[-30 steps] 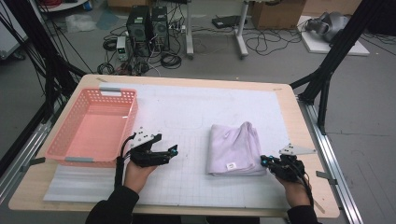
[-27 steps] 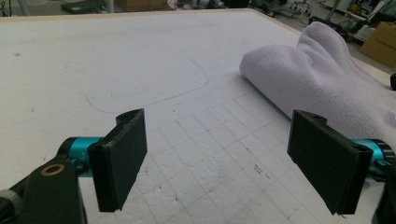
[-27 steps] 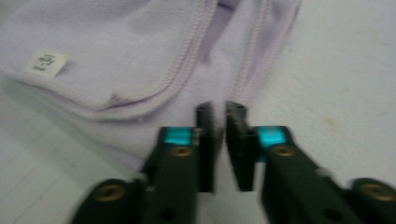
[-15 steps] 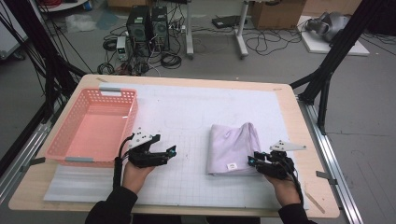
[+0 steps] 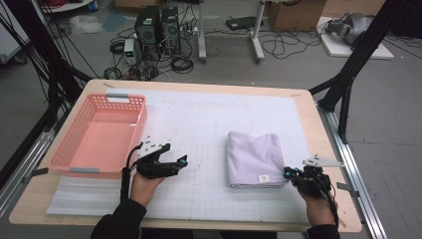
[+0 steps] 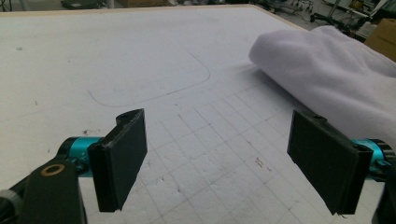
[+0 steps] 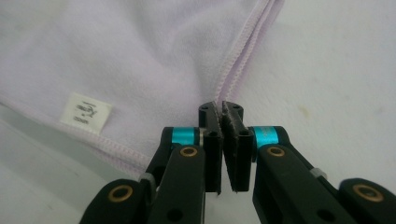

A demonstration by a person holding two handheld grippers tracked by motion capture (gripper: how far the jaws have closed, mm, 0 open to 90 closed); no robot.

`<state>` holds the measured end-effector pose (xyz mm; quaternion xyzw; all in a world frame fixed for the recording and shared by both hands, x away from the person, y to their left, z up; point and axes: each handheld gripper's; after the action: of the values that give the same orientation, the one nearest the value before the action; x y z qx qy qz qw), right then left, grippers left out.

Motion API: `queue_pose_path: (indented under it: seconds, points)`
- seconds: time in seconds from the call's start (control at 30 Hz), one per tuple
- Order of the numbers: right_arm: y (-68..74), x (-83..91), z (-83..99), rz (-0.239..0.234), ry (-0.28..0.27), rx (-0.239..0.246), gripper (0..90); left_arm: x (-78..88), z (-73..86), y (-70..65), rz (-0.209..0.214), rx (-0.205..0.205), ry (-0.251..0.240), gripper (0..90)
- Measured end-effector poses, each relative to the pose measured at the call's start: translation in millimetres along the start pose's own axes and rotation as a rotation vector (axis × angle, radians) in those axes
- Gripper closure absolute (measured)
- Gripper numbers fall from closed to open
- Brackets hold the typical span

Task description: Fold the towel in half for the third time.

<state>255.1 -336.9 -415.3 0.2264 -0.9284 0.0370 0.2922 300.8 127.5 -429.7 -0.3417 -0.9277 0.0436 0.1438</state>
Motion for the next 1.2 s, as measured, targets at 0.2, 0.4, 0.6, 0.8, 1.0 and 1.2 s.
queue_pose_path:
  seconds: [0.2, 0.4, 0.6, 0.8, 1.0, 1.2]
  points:
    - [-6.1, -2.2, -4.3, -0.008, -0.043, -0.026, 63.8, -0.8, 0.1, -0.6, -0.001, 0.001, 0.003, 20.3]
    - [-19.7, -30.3, -42.6, -0.015, -0.143, -0.035, 53.7, -0.6, 0.1, 0.6, -0.003, 0.01, 0.002, 20.3]
    - [-27.2, -74.8, -66.9, 0.043, -0.074, -0.069, 65.7, -1.8, 0.9, -0.1, 0.006, 0.002, 0.013, 20.3]
    - [-37.0, -85.2, -60.4, 0.099, 0.028, -0.047, 86.6, 0.4, 0.7, 2.3, -0.005, 0.008, 0.006, 20.3]
    - [-46.8, -86.3, -43.1, 0.159, 0.061, -0.059, 66.0, 1.4, 0.1, 3.4, -0.009, 0.011, 0.0, 20.3]
    - [-29.6, -67.3, -61.7, 0.125, -0.125, -0.006, 55.5, 1.3, -0.5, 3.4, -0.013, 0.017, -0.003, 20.3]
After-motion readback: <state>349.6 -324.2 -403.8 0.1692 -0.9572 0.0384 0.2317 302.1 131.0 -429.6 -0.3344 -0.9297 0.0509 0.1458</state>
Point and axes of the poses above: each handheld gripper's, and its own axes: x roughly backward along the jaws, z roughly out of its underside, y roughly to its left, and after that the axes turned 8 degrees about -y, right-handed
